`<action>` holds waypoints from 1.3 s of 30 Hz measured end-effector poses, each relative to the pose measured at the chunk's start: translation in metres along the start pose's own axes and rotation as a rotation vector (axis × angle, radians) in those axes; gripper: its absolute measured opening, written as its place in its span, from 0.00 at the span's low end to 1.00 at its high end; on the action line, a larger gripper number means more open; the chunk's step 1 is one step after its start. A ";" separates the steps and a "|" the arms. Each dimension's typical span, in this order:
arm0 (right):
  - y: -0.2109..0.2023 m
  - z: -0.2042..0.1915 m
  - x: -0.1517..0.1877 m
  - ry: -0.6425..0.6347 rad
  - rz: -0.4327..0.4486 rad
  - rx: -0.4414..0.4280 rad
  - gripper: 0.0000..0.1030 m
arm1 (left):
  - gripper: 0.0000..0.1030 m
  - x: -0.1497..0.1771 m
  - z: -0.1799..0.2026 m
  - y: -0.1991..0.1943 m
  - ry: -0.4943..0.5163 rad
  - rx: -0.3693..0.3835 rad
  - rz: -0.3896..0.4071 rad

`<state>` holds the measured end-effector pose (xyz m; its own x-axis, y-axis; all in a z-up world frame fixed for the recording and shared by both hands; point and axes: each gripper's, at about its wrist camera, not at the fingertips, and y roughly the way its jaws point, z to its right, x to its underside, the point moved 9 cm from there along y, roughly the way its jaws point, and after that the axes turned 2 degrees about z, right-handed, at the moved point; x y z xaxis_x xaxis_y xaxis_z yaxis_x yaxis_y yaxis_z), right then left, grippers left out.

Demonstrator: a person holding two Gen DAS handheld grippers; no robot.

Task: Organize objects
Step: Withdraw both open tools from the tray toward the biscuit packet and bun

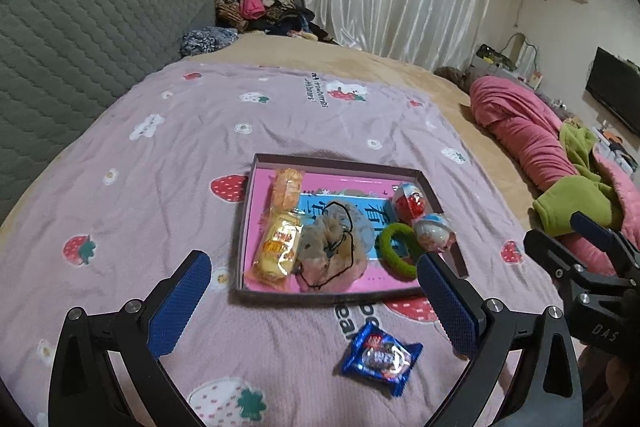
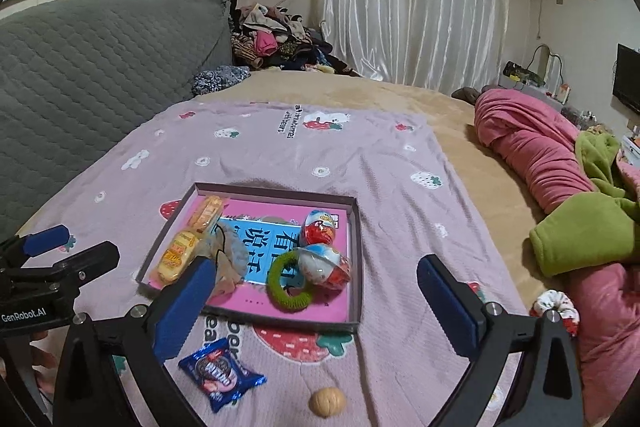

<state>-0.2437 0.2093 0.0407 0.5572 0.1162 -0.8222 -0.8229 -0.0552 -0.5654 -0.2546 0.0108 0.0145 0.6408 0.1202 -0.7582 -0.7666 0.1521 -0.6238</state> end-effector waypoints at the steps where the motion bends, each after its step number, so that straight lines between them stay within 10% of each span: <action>1: -0.008 0.000 -0.002 0.005 0.006 0.000 0.99 | 1.00 0.000 0.000 -0.007 0.002 -0.004 0.002; 39: -0.150 -0.011 0.028 0.018 0.058 -0.024 0.99 | 1.00 0.045 0.016 -0.156 0.040 -0.015 0.074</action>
<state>-0.1033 0.2104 0.1014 0.5110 0.0943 -0.8544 -0.8509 -0.0852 -0.5183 -0.1051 0.0083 0.0805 0.5805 0.0909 -0.8092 -0.8125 0.1294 -0.5684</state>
